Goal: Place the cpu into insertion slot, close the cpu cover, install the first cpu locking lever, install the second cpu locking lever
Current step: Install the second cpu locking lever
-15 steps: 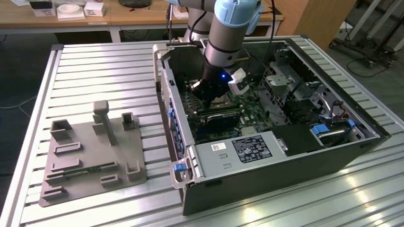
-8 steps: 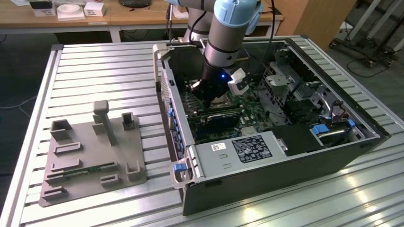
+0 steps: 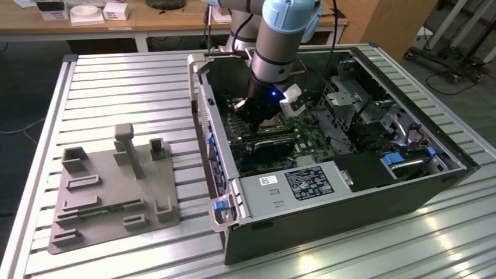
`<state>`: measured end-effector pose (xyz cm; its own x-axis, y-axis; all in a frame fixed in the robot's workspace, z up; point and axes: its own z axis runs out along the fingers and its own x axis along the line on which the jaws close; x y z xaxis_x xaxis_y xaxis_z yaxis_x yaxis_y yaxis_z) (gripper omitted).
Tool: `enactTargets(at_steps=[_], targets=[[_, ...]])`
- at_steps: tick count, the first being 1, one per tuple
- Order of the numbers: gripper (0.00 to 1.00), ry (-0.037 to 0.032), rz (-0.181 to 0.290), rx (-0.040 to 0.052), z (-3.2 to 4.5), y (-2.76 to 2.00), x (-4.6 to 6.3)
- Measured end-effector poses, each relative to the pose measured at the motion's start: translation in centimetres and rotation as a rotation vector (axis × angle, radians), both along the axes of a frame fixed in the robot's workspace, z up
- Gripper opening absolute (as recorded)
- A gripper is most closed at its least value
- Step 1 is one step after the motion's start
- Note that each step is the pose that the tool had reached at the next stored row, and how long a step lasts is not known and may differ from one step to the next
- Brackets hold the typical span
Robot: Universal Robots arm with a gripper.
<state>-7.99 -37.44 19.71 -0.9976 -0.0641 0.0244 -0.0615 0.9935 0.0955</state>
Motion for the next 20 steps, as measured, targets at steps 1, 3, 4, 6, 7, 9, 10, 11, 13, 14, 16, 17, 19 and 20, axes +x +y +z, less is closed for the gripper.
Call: enactTargets(at_steps=[1,3,4,6,7,9,10,11,13,14,16,17,19,20], targets=[[0.1,0.0,0.0,-0.0019,0.0,0.0,0.0],[0.1,0.0001,0.0,-0.0066,-0.01,0.0,-0.01],[0.1,0.0004,0.0,-0.0084,-0.03,0.0,-0.01],[0.1,0.0009,0.0,-0.0096,-0.1,-0.01,-0.01],[0.1,0.0012,0.0,-0.0101,-0.16,-0.02,-0.02],[0.1,0.0015,0.001,-0.0106,-0.34,-0.03,-0.05],[0.1,0.0012,0.001,-0.0103,-0.39,-0.03,-0.05],[0.1,0.0012,0.001,-0.0112,-0.38,-0.03,-0.06],[0.1,0.0011,0.001,-0.016,-0.4,-0.01,-0.05],[0.1,0.0007,0.001,-0.0206,-0.37,0.0,-0.04],[0.1,-0.0005,0.001,-0.039,-0.19,0.01,-0.02],[0.1,-0.001,0.001,-0.0463,-0.07,0.0,-0.01],[0.1,0.0005,0.001,-0.0581,0.26,-0.02,-0.03],[0.1,0.0005,0.001,-0.0601,0.38,-0.02,-0.03]])
